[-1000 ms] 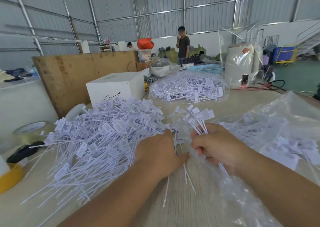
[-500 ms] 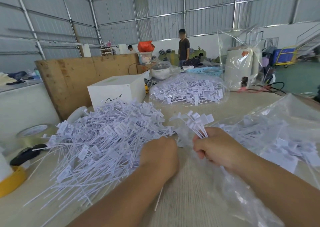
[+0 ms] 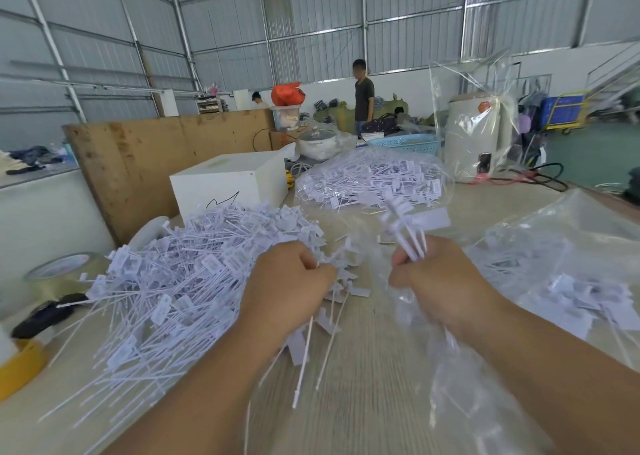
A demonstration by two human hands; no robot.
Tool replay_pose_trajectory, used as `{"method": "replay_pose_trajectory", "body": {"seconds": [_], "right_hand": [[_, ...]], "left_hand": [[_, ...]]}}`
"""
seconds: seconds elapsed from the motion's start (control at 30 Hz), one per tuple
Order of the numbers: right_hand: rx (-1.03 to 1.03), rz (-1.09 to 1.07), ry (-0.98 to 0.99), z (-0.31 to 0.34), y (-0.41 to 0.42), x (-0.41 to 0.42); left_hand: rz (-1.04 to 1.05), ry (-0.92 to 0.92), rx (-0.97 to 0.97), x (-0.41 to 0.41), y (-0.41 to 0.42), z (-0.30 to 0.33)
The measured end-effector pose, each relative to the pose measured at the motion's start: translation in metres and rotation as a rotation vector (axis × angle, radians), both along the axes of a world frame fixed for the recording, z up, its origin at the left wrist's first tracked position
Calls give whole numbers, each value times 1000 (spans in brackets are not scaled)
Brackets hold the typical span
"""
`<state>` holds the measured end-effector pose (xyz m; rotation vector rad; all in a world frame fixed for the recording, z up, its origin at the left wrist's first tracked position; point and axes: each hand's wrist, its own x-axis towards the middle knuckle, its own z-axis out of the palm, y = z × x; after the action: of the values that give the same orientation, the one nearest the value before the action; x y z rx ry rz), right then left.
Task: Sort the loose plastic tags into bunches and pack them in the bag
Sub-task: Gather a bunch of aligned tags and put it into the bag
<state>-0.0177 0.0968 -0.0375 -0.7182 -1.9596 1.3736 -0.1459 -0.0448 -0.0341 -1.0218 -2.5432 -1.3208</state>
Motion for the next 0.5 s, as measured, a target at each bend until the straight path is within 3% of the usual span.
{"method": "replay_pose_trajectory", "body": {"seconds": [0.1, 0.23, 0.37, 0.5], "right_hand": [[-32, 161, 14, 4, -11, -2], [-255, 269, 150, 10, -20, -1], [-368, 319, 114, 10, -27, -1], [-385, 186, 144, 5, -27, -3]], "left_hand": [[27, 18, 93, 2, 0, 3], [-42, 45, 241, 8, 1, 5], [-306, 35, 172, 20, 4, -3], [-504, -4, 106, 24, 10, -14]]}}
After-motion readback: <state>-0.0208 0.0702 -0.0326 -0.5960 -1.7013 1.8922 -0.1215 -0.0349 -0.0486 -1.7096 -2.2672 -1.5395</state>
